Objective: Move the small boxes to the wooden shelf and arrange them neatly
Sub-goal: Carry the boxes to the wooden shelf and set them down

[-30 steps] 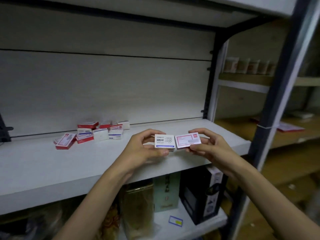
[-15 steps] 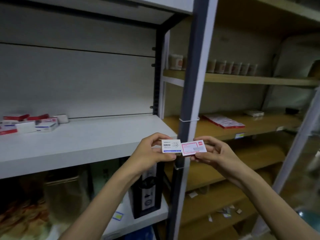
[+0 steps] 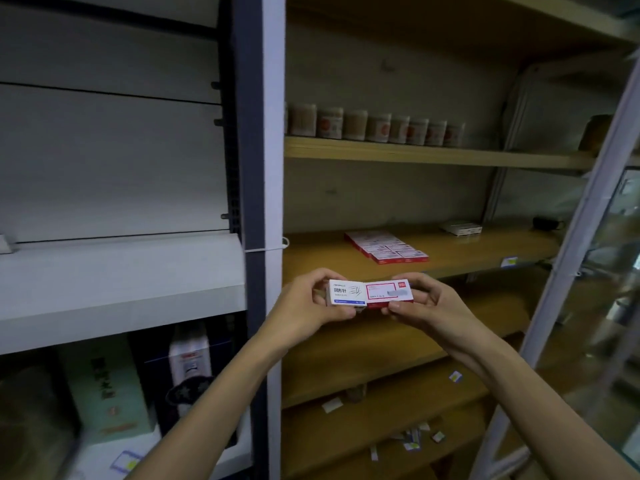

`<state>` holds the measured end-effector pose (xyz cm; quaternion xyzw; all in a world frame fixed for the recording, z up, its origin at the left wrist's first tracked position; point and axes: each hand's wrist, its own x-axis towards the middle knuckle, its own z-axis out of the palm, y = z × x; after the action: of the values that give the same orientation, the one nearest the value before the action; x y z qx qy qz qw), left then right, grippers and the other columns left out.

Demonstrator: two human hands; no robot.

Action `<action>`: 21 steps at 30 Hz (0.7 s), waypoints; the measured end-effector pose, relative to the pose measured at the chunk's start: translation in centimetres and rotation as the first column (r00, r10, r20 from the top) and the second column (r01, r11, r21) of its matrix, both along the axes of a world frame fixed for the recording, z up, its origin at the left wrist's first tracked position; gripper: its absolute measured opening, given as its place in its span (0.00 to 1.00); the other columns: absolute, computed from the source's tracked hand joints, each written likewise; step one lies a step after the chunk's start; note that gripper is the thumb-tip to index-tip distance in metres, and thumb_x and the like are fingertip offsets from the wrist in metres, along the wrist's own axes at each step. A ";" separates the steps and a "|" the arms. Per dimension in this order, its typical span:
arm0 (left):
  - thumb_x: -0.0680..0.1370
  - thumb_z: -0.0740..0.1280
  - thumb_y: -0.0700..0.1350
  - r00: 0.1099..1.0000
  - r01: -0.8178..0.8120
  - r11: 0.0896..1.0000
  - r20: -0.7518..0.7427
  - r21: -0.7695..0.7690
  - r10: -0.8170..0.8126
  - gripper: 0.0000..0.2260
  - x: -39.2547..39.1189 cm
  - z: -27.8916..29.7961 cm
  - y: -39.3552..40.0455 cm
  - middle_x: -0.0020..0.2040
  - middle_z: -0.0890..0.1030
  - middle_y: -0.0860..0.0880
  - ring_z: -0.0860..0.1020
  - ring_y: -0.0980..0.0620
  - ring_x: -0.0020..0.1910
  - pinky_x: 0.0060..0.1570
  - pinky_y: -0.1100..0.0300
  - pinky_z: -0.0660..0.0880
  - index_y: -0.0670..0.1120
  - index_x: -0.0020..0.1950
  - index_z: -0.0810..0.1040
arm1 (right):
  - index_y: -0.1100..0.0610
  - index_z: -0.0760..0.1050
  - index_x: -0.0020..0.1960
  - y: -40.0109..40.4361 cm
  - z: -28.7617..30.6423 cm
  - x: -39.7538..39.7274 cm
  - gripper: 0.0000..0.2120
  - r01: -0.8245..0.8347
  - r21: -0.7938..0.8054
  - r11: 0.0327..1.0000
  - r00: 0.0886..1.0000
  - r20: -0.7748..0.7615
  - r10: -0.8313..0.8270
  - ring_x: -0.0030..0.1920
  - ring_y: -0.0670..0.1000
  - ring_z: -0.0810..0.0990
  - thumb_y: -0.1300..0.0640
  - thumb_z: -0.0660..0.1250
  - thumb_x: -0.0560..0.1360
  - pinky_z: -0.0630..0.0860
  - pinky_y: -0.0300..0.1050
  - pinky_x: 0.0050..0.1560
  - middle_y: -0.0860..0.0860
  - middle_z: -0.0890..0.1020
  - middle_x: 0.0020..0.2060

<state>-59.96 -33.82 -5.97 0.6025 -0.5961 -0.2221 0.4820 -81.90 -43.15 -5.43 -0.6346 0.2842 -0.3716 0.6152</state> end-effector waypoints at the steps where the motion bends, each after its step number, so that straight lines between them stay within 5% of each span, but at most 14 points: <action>1: 0.71 0.78 0.51 1.000 -0.010 1.000 0.024 -0.003 0.010 0.20 -0.5 -0.2 -1.3 0.53 0.80 0.60 0.80 0.63 0.45 0.40 0.69 0.77 0.58 0.60 0.78 | 0.62 0.74 0.65 -1.4 0.0 -0.5 0.24 0.002 0.015 1.000 1.000 0.001 -0.002 0.49 0.58 0.86 0.71 0.72 0.70 0.84 0.45 0.49 0.62 0.85 0.51; 8: 0.70 0.78 0.56 0.975 -0.170 0.981 0.129 -0.092 0.181 0.17 -1.5 -1.0 -11.5 0.55 0.72 0.59 0.72 0.59 0.52 0.47 0.66 0.74 0.65 0.55 0.77 | 0.58 0.74 0.65 -11.8 0.1 -3.2 0.25 -0.037 0.014 0.999 0.991 -0.127 0.039 0.53 0.58 0.86 0.70 0.74 0.69 0.84 0.45 0.51 0.60 0.86 0.53; 17: 0.71 0.77 0.53 0.928 -0.338 0.934 0.125 -0.118 0.352 0.18 -0.4 -0.4 -20.4 0.54 0.75 0.52 0.73 0.59 0.49 0.47 0.63 0.71 0.59 0.59 0.78 | 0.60 0.77 0.61 -25.0 1.3 -2.6 0.22 -0.038 0.042 0.998 0.993 -0.112 0.043 0.46 0.54 0.87 0.71 0.74 0.69 0.84 0.40 0.42 0.60 0.86 0.50; 21: 0.71 0.77 0.54 0.908 -0.380 0.920 0.151 -0.094 0.390 0.17 0.0 -0.5 -21.9 0.52 0.75 0.53 0.73 0.59 0.49 0.45 0.63 0.69 0.60 0.58 0.78 | 0.56 0.78 0.61 -30.4 1.3 -0.6 0.22 -0.003 -0.140 0.990 0.970 -0.240 -0.031 0.48 0.48 0.87 0.63 0.78 0.68 0.82 0.40 0.45 0.52 0.87 0.50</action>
<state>-59.99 -55.75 -6.51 0.7093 -0.5103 -0.0530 0.4833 -82.52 -73.50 -4.08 -0.7144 0.3348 -0.3146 0.5277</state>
